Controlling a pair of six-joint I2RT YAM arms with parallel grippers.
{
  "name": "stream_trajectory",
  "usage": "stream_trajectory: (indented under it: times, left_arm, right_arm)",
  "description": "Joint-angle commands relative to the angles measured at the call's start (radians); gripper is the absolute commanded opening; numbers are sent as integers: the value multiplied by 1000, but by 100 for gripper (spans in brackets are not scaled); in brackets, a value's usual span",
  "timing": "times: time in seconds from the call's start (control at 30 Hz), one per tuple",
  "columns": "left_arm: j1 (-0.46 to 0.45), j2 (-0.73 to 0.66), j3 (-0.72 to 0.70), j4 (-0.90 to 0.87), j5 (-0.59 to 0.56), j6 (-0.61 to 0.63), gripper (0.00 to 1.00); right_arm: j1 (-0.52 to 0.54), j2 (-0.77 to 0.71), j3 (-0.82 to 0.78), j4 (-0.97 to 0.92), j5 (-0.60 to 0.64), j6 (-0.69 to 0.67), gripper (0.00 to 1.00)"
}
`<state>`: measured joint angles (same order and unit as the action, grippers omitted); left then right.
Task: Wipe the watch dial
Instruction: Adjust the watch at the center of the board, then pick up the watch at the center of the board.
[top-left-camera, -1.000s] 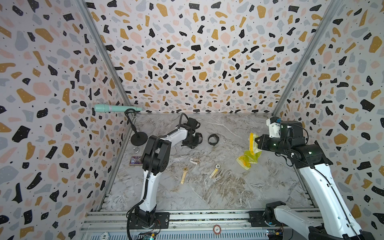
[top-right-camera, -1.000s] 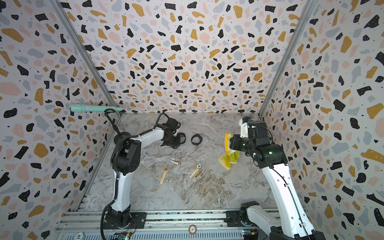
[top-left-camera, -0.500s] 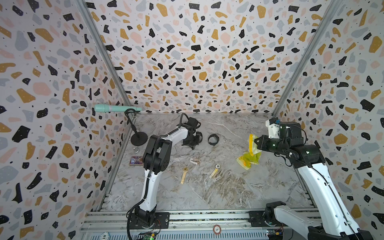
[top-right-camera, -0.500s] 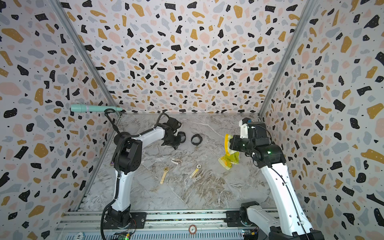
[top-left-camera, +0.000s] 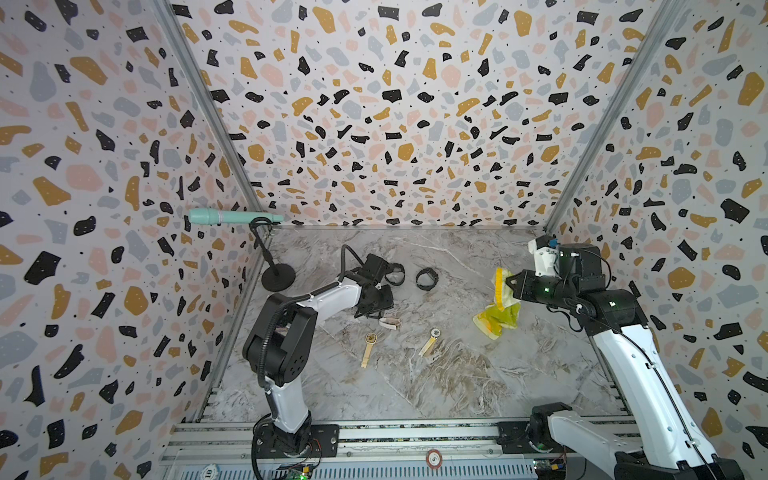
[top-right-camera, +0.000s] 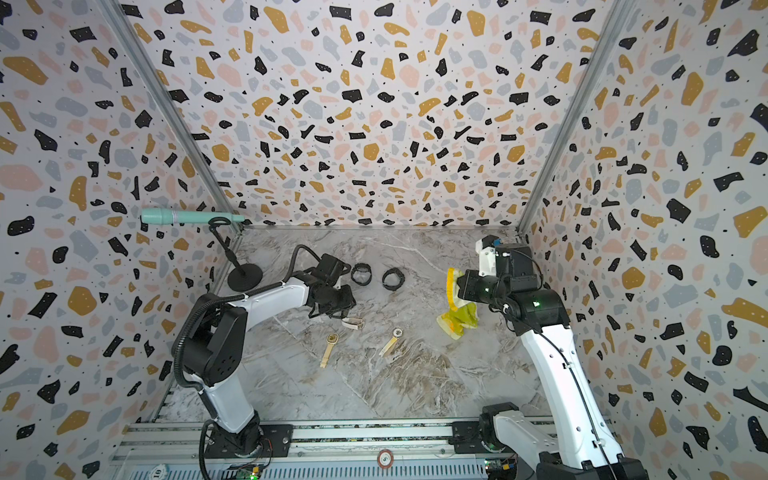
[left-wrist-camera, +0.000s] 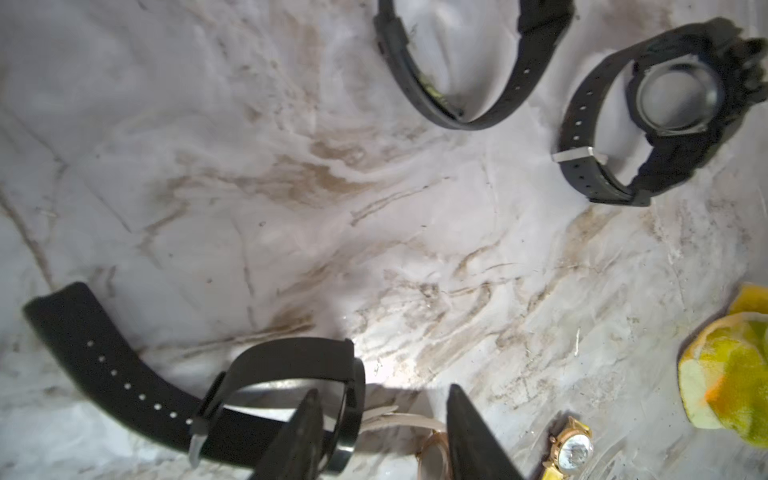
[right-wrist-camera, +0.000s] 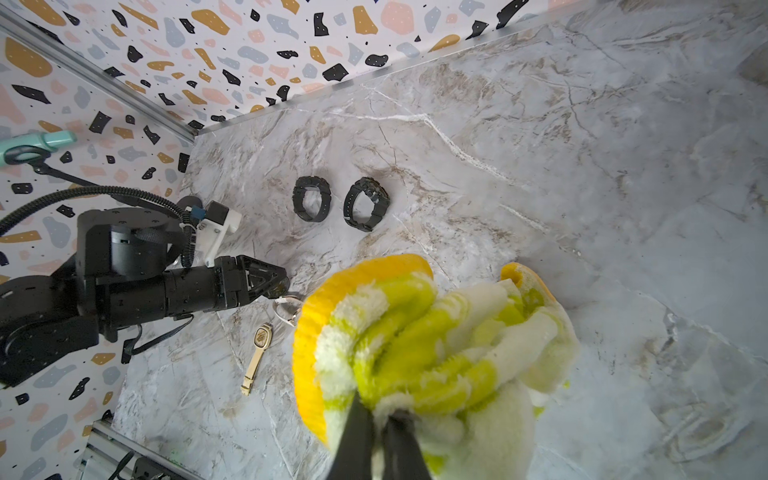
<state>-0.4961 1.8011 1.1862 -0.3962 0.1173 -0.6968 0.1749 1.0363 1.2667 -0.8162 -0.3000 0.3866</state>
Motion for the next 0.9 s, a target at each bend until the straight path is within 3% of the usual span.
stream_trajectory:
  times: [0.0,0.47,0.87]
  left_arm:
    - [-5,-31,-25,36,-48,-62,54]
    - [-1,-16,-64,88,-113,-210,58]
    - [48,-12,-143,220,-78,-335,58]
  right_arm:
    - [-6,0,2,34,-38,-29,0]
    - [-45,-41,-3,-2,-39,-68,0]
    - [-67,-49,-1,-16,-45,-81,0]
